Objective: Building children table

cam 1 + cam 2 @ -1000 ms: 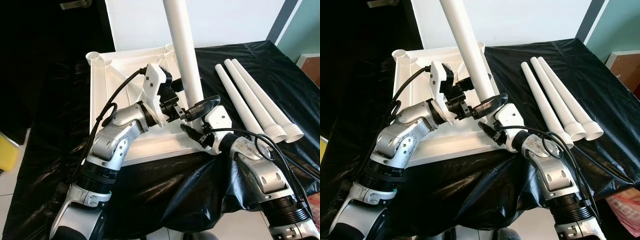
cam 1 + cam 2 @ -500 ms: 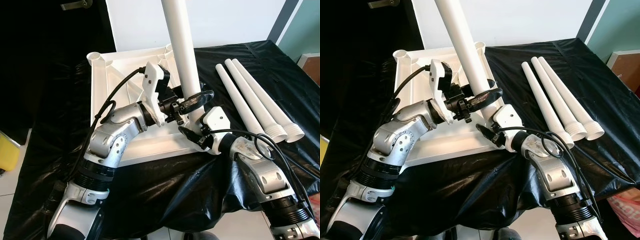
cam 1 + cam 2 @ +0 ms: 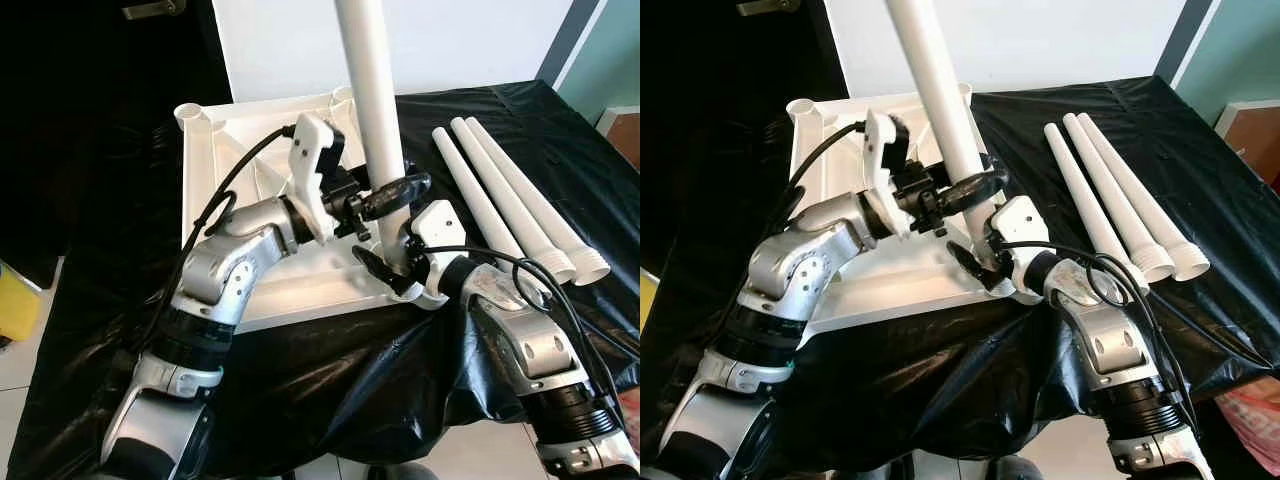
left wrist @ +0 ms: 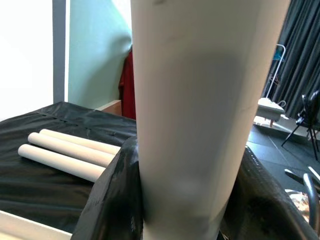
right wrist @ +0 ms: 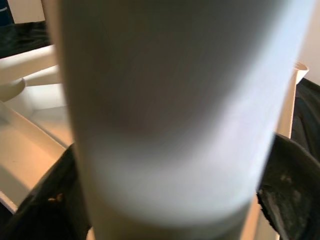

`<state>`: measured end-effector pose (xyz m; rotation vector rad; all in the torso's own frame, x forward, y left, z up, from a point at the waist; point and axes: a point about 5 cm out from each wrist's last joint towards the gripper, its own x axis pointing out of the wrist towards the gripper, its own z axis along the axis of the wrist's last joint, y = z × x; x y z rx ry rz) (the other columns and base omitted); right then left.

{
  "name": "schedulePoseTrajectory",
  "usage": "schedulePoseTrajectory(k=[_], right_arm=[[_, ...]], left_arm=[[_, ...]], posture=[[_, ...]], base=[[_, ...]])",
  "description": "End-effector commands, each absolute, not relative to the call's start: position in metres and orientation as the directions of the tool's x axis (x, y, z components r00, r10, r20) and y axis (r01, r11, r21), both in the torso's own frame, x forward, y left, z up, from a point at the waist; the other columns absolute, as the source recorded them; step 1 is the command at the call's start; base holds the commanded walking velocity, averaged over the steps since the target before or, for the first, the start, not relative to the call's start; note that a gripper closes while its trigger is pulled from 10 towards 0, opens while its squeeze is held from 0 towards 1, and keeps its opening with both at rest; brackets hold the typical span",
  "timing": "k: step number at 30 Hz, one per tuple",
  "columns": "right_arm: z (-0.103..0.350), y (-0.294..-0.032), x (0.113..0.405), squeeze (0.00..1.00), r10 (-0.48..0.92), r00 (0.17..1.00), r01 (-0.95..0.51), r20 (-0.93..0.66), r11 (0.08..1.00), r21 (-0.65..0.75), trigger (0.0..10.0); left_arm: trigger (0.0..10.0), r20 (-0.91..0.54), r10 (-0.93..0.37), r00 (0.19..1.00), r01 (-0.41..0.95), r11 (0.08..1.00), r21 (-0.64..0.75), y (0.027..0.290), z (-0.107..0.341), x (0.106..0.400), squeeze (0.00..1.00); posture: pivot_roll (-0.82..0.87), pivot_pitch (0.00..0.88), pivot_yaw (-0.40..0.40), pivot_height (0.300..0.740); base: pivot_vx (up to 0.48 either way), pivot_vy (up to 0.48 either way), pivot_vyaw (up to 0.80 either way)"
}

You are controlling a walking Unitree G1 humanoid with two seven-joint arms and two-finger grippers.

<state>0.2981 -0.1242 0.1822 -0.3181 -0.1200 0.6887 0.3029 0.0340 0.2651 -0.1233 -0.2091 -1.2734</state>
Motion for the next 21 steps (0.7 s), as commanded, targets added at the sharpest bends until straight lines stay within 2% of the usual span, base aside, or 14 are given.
schedulePoseTrajectory(k=[1, 2, 4, 5, 11, 21], right_arm=[[0.182, -0.125, 0.301, 1.00, 0.629, 0.777, -0.596, 0.007, 0.739, -0.315, 10.0], [0.183, -0.124, 0.303, 1.00, 0.603, 0.798, -0.567, 0.026, 0.763, -0.310, 10.0], [0.183, -0.124, 0.303, 1.00, 0.603, 0.798, -0.567, 0.026, 0.763, -0.310, 10.0], [0.183, -0.123, 0.305, 0.00, 0.571, 0.819, -0.534, 0.045, 0.790, -0.301, 10.0], [0.179, -0.118, 0.309, 0.00, 0.422, 0.902, -0.374, 0.096, 0.872, -0.315, 10.0], [0.178, -0.111, 0.317, 0.00, 0.287, 0.947, -0.234, 0.141, 0.922, -0.310, 10.0]], left_arm=[[10.0, 0.221, -0.934, 0.279, 0.956, 0.293, 0.031, 0.031, 0.271, 0.303, 0.00], [10.0, 0.232, -0.913, 0.335, 0.937, 0.349, 0.019, 0.030, 0.277, 0.309, 0.00], [10.0, 0.232, -0.913, 0.335, 0.937, 0.349, 0.019, 0.030, 0.277, 0.309, 0.00], [10.0, 0.250, -0.890, 0.381, 0.919, 0.393, -0.001, 0.029, 0.285, 0.313, 0.00], [10.0, 0.244, -0.810, 0.533, 0.838, 0.546, -0.020, 0.023, 0.300, 0.324, 0.00], [10.0, 0.235, -0.792, 0.563, 0.814, 0.580, 0.006, 0.010, 0.306, 0.321, 0.00]], posture=[[-0.03, 0.081, 0.010, 0.740], [-0.03, 0.077, 0.007, 0.740], [-0.03, 0.077, 0.007, 0.740], [-0.02, 0.075, 0.004, 0.740], [-0.02, 0.071, -0.005, 0.740], [-0.02, 0.083, 0.004, 0.740]], base=[[0.000, 0.000, 0.00], [0.000, 0.000, 0.00], [0.000, 0.000, 0.00], [0.000, 0.000, 0.00], [0.000, 0.000, 0.00], [0.000, 0.000, 0.00]])
